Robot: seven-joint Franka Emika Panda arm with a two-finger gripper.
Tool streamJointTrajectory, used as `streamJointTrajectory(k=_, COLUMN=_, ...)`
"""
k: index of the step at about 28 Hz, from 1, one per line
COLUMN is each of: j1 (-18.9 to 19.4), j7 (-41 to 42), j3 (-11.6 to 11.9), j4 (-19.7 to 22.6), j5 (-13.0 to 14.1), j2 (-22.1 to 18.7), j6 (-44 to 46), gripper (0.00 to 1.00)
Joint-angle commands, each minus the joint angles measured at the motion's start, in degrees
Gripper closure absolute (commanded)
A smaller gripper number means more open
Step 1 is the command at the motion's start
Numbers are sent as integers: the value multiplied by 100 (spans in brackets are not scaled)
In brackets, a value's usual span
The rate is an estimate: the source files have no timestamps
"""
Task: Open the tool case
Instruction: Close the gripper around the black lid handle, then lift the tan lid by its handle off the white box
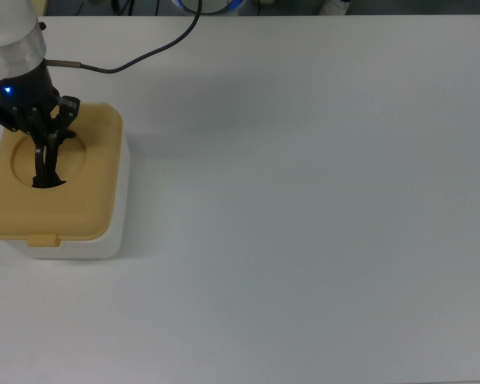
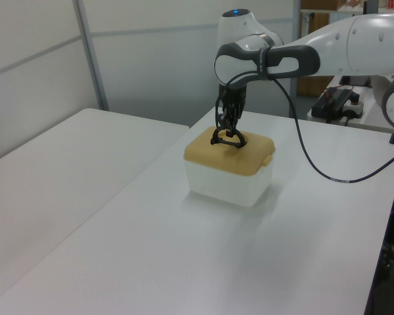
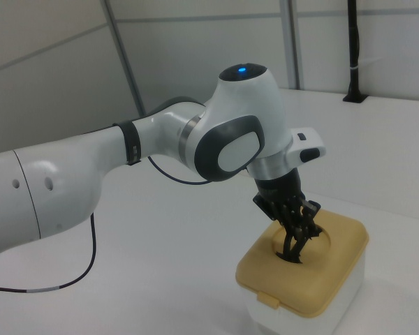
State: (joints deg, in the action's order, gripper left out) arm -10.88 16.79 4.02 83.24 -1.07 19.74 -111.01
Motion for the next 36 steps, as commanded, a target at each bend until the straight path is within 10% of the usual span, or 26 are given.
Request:
streamJointTrajectory(k=1, j1=25, j7=34, j3=11, j4=-71, j5=90, j2=4, j6=-61, gripper=100)
streamJointTrajectory(k=18, j1=69, j7=8, j3=-7, j4=-97, j5=213, j2=-295, j6=9, gripper=100)
streamJointTrajectory(k=36, j1=1509, j7=-922, j3=-24, j4=323, j5=195, j2=-726, j6=537, gripper=100)
